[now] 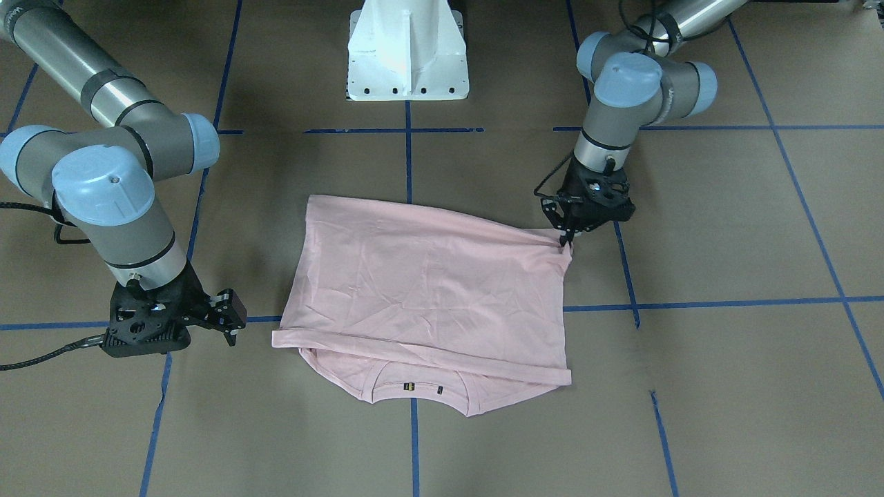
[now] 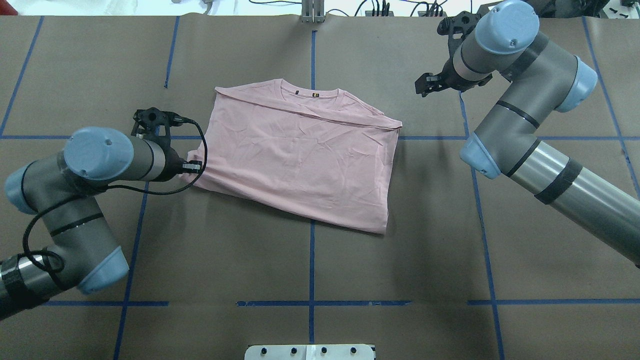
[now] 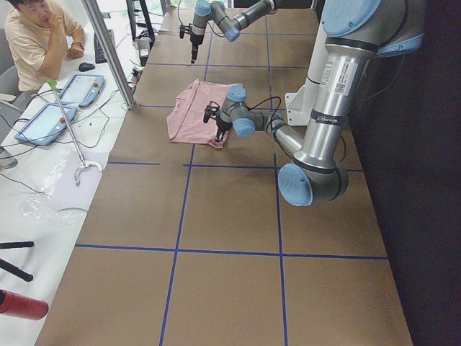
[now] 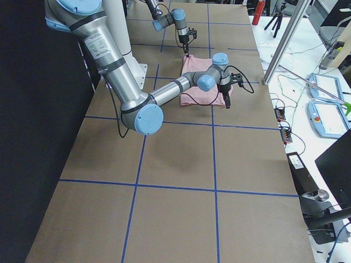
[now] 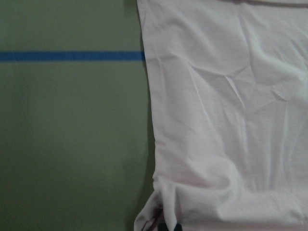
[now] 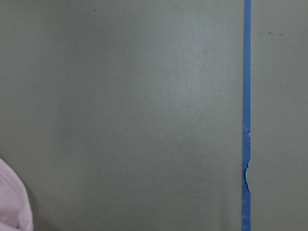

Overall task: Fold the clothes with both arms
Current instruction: 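Grasp the corner with the left gripper and drag it away from the robot, then move the right gripper to the shirt's collar edge and grasp it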

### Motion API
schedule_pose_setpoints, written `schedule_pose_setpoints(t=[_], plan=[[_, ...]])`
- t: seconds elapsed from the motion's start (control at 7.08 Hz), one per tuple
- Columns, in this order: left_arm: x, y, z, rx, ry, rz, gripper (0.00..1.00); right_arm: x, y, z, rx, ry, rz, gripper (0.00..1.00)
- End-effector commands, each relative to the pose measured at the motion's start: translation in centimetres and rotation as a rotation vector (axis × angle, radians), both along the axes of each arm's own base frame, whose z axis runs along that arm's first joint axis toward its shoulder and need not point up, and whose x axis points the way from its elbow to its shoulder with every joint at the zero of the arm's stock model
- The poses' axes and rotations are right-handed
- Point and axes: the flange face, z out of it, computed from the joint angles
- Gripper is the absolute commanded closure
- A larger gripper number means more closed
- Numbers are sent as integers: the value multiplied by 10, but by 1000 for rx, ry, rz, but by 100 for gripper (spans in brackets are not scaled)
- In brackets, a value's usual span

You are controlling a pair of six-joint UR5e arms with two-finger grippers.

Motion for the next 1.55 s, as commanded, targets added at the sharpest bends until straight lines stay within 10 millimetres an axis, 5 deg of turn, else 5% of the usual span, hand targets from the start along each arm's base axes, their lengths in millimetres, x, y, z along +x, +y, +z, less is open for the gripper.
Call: schedule_pose_setpoints(t=[0.0, 0.28, 0.56, 0.71, 0.85, 1.13, 1.41], plan=[[-52, -119, 11, 89, -129, -49, 100, 0, 0, 3, -5, 3, 1, 0], [-42, -220, 19, 124, -142, -99, 100, 0, 0, 1, -2, 1, 1, 0], [-59, -248, 46, 195, -168, -88, 100, -3, 0, -6, -15, -16, 21, 0], [-65, -239, 57, 234, -168, -64, 1, -17, 5, -14, -53, -46, 53, 0], [-74, -241, 52, 255, -145, -45, 0, -46, 8, -47, -75, -84, 108, 2], [-103, -241, 58, 260, -104, 29, 0, -138, 22, -120, -239, -206, 353, 25], [-106, -235, 56, 264, -94, 21, 0, -207, 72, -135, -352, -256, 497, 35]])
